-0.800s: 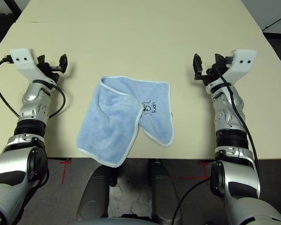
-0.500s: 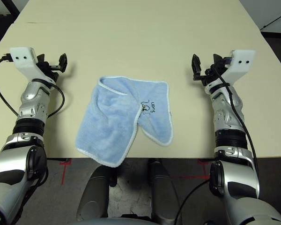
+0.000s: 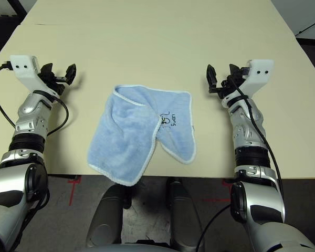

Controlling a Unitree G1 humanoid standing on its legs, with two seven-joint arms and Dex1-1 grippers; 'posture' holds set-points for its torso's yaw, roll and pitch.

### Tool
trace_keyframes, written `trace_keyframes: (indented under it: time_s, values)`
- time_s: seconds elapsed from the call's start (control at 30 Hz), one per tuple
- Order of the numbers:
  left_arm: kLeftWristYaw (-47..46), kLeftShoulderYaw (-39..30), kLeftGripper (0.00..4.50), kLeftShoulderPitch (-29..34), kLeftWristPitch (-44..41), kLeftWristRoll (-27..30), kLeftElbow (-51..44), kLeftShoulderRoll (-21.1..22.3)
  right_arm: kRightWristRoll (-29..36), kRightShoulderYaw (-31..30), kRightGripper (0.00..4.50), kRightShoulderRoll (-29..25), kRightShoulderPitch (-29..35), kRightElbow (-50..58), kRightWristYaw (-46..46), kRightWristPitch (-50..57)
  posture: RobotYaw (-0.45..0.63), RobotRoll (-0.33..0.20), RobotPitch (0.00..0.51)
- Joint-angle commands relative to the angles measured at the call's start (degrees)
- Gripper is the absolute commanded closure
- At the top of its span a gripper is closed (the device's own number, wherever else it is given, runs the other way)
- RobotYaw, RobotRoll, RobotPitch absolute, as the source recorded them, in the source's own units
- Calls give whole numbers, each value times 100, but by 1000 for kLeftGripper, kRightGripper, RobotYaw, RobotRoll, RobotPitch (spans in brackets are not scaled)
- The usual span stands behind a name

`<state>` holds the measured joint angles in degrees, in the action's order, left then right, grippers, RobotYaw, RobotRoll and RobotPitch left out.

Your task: Fold the towel and set it aside.

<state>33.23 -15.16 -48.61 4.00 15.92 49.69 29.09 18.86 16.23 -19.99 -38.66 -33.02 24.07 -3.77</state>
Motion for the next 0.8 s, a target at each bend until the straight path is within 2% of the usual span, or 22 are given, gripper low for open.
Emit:
trace_keyframes:
  time_s: [0.03,0.17,0.33,0.43,0.53,0.8]
  values:
    - [1549,132,26,154,-1096,626,-827,234,-3,-40,0,-285,-9,-217,500,11,101,0,252]
    - [3331,730,26,441,-1833,753,-1715,807,98,-69,0,-562,-21,-219,1087,242,97,0,268]
    - [4541,1345,26,320,-1952,536,-1857,1196,172,-274,0,-879,-167,-265,2088,694,109,0,270]
    - [4944,1586,26,320,-1738,379,-1962,1291,158,-429,0,-1069,-346,-338,2631,1039,101,0,266]
    - [5174,1729,26,233,-1073,111,-1767,1329,-63,-929,0,-1413,-707,-498,3332,1796,98,0,268]
    - [5523,1762,26,18,-388,-246,-1095,1426,-813,-1917,0,-1737,-2118,-1239,3829,3502,76,0,278]
